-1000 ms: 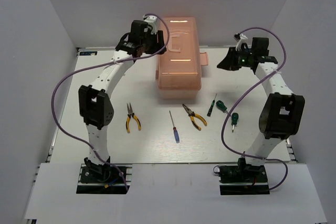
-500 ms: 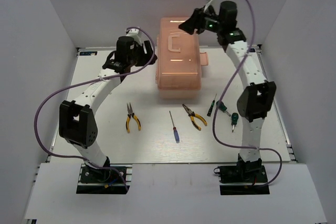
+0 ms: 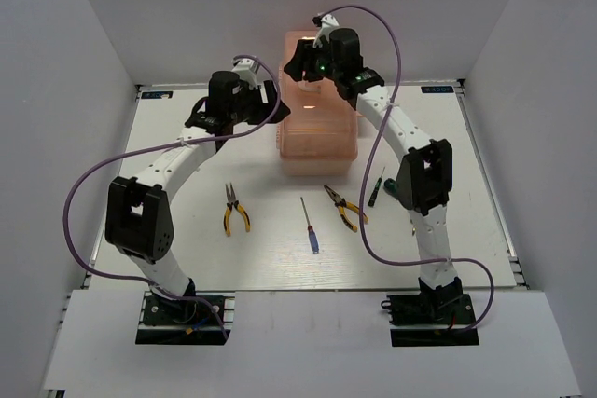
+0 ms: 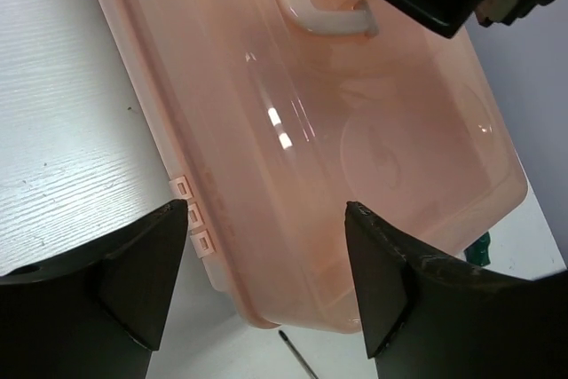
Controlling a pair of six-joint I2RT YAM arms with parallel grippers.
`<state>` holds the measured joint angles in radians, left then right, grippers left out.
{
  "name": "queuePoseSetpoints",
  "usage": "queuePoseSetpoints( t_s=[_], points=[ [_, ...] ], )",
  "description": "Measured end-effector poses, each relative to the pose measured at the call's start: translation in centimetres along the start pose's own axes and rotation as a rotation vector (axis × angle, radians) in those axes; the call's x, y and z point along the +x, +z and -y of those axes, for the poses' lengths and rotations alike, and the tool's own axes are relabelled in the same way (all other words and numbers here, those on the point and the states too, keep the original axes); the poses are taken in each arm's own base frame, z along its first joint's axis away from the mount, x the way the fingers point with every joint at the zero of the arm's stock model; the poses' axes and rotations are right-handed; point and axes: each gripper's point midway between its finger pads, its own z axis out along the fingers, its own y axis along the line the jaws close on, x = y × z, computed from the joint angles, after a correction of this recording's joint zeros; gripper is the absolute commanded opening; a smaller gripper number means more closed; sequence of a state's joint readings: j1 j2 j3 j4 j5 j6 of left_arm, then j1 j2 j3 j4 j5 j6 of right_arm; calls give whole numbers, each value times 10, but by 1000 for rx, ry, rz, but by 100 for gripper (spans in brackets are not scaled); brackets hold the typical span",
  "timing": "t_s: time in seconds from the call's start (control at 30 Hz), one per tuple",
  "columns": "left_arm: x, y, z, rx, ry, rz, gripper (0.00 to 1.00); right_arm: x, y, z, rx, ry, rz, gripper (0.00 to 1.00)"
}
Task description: Sort the tools into containers
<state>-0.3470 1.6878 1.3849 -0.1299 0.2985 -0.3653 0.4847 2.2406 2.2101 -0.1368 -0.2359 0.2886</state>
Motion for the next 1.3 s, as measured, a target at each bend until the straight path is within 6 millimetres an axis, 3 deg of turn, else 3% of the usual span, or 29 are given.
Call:
queuePoseSetpoints(
  t_s=[0.27,0.53,1.3],
  points=[
    [7,8,0,24,5,-21,82,10,2,15,165,-37,-8,59],
    [1,16,0,35,30,-14,82,29,-1,30,264,-16,-54,59],
    [-1,18,-1,51,63,-15,82,29,-8,19,216,328,-67,55]
  ],
)
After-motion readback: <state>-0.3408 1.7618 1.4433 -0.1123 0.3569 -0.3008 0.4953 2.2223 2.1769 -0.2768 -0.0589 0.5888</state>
